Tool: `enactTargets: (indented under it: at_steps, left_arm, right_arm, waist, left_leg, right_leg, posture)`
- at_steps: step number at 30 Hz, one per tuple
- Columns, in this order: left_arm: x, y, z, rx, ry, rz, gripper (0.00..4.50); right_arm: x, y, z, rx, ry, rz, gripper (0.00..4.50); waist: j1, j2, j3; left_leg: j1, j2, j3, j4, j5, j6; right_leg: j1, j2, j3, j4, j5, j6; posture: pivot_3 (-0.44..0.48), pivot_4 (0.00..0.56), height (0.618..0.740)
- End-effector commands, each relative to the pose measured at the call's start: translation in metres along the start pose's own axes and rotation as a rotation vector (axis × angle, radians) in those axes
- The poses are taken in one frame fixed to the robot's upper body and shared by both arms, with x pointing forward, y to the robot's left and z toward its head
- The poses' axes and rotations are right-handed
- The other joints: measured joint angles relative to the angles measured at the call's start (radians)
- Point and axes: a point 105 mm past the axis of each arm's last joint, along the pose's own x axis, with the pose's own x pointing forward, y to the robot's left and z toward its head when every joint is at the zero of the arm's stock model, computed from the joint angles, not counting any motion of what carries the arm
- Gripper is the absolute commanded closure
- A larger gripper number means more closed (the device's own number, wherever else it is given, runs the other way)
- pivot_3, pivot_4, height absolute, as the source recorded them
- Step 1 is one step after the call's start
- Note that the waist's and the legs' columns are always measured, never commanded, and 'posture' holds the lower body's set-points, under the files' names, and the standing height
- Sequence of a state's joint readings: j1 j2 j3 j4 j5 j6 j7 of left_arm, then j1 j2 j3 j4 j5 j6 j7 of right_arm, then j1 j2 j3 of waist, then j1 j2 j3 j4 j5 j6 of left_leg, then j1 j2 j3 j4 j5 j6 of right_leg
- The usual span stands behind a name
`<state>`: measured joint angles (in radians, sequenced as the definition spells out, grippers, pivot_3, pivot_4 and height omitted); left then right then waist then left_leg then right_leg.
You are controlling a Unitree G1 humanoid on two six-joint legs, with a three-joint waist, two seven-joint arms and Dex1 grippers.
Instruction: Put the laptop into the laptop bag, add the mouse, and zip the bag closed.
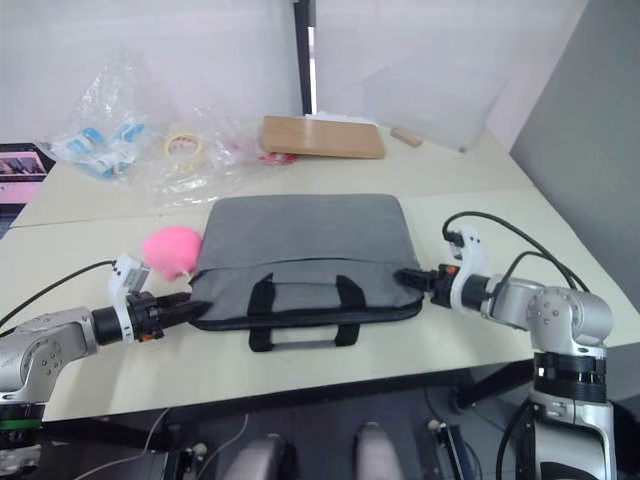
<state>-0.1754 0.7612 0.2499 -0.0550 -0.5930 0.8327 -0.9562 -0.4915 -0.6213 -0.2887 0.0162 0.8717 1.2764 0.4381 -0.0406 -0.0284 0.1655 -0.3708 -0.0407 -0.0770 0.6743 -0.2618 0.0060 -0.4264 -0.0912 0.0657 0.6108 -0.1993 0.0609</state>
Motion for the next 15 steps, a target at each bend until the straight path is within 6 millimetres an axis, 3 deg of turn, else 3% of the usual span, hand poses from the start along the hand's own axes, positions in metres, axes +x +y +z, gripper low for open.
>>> enactTargets:
  at_steps: [1,3,7,11,15]
  left_arm:
    - [-0.032,0.000,0.013,0.019,-0.039,0.033,0.52]
    - [-0.048,0.003,0.011,0.016,-0.035,0.065,0.02]
    - [-0.077,0.021,0.024,0.081,-0.106,0.206,0.02]
    - [-0.112,0.049,0.043,0.227,-0.193,0.391,0.02]
    - [-0.126,0.071,0.050,0.314,-0.201,0.528,0.02]
  right_arm:
    - [-0.037,0.005,0.021,-0.084,-0.064,0.018,0.22]
    - [-0.048,0.001,0.029,-0.113,-0.080,-0.008,0.00]
    - [-0.065,-0.008,0.042,-0.200,-0.111,-0.047,0.00]
    - [-0.078,-0.020,0.065,-0.583,-0.182,-0.148,0.00]
    - [-0.077,-0.016,0.078,-0.784,-0.284,-0.101,0.00]
  waist:
    - [-0.001,0.000,0.000]
    - [0.000,0.001,0.000]
    - [-0.001,0.000,0.000]
    - [0.000,0.001,0.000]
    - [-0.001,0.000,0.000]
  left_leg:
    - [0.000,0.000,0.000,0.000,0.000,0.000]
    - [-0.001,0.000,-0.001,-0.001,-0.001,0.001]
    - [0.000,0.002,0.001,-0.002,-0.002,0.001]
    - [0.001,0.001,0.007,-0.001,-0.001,0.000]
    - [0.002,0.002,0.009,-0.001,-0.001,0.000]
  right_leg:
    - [0.000,0.000,0.000,0.000,0.000,0.000]
    - [-0.002,0.000,0.000,0.000,0.000,0.000]
    - [-0.001,0.001,0.000,-0.001,0.000,0.000]
    - [0.000,0.001,0.000,-0.001,-0.001,0.000]
    - [0.000,0.000,0.000,-0.002,-0.001,0.000]
  posture:
    - [0.000,0.150,0.740]
    - [0.000,0.150,0.740]
    - [0.000,0.150,0.740]
    - [0.000,0.150,0.740]
    - [0.000,0.150,0.740]
